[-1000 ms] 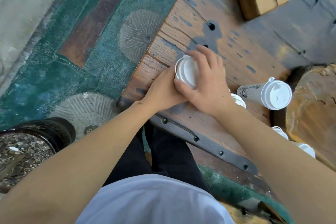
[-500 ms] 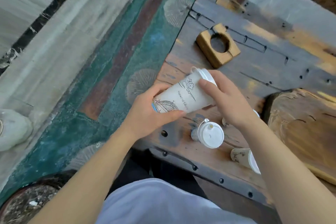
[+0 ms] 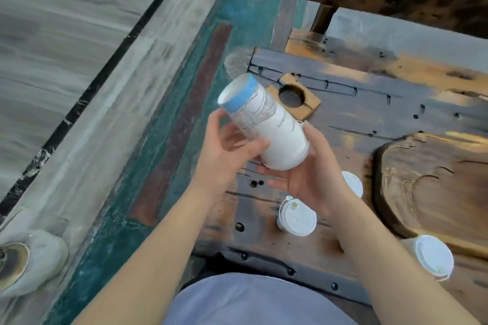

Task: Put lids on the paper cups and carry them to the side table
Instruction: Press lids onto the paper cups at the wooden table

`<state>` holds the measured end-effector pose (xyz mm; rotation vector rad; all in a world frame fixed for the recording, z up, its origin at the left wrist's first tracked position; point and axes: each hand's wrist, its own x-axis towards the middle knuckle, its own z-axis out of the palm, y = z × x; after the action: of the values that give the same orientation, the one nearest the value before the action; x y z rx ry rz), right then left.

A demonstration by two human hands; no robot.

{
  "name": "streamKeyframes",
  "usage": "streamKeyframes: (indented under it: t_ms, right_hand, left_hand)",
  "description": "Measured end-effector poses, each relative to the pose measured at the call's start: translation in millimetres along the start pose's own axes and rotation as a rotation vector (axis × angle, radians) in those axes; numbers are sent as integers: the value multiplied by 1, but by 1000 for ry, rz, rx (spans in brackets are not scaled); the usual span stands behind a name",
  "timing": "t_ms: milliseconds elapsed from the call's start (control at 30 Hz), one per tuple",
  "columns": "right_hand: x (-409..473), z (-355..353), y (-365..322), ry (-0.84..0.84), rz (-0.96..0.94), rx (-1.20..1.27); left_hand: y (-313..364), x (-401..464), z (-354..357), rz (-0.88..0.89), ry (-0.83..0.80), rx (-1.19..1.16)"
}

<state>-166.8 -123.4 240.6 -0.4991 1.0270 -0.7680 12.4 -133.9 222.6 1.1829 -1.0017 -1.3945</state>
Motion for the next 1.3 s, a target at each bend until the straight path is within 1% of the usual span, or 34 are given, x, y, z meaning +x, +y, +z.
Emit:
streamKeyframes:
  t_ms: [67, 133, 233, 300, 367, 400, 433, 500, 533, 600, 667, 733, 800, 900, 967, 1033, 1100, 1133, 1200, 1300]
  right_hand:
    - [-1, 2, -4, -61, 39, 127]
    - [-2, 5, -7, -104, 67, 140]
    - [-2, 4, -10, -97, 77, 19]
    - [-4, 0, -14, 9, 56, -156]
    - [-6, -7, -22, 178, -65, -251]
    - [-8, -10, -29, 246, -156, -227]
    - [-11, -14, -37, 276, -250, -181]
    - [-18, -16, -53, 253, -392, -144]
    - [-24, -17, -59, 231, -438, -206]
    - [-32, -19, -63, 207, -497, -448]
    - [-39, -19, -61, 218, -509, -666]
    - [-41, -17, -56, 262, -532, -774]
    - [-43, -14, -51, 302, -581, -823]
    - [-42, -9, -40, 328, -659, -832]
    - [-42, -7, -35, 304, -688, -735]
    - [-41, -8, -34, 271, -667, -538]
    - [-40, -12, -31, 243, -609, -334]
    - [-40, -13, -29, 237, -596, -299]
    - [-38, -13, -18, 255, -623, -385]
    - [-36, -10, 5, 285, -777, -605]
  left_hand:
    - [0, -1, 12, -9, -63, 45]
    - [2, 0, 20, -1, -103, 63]
    - [9, 4, 26, 25, -135, 102]
    - [14, 6, 25, 75, -154, 191]
    - [17, 7, 21, 140, -189, 326]
    - [18, 7, 19, 172, -203, 388]
    - [18, 7, 16, 199, -211, 444]
    - [16, 7, 11, 246, -219, 550]
    - [15, 8, 9, 271, -229, 602]
    - [14, 9, 6, 341, -253, 683]
    - [12, 12, 3, 430, -259, 730]
    - [8, 14, 1, 486, -246, 744]
    - [2, 13, 0, 496, -211, 743]
    - [-5, 9, -1, 494, -113, 649]
    - [-6, 6, -2, 434, -74, 436]
    - [-1, 0, -4, 292, -68, 132]
    - [4, -6, -4, 159, -51, -43]
    - [5, -6, -5, 96, -34, -106]
    - [4, -5, -7, -34, -18, -234]
    - [1, -2, -5, -126, -106, -344]
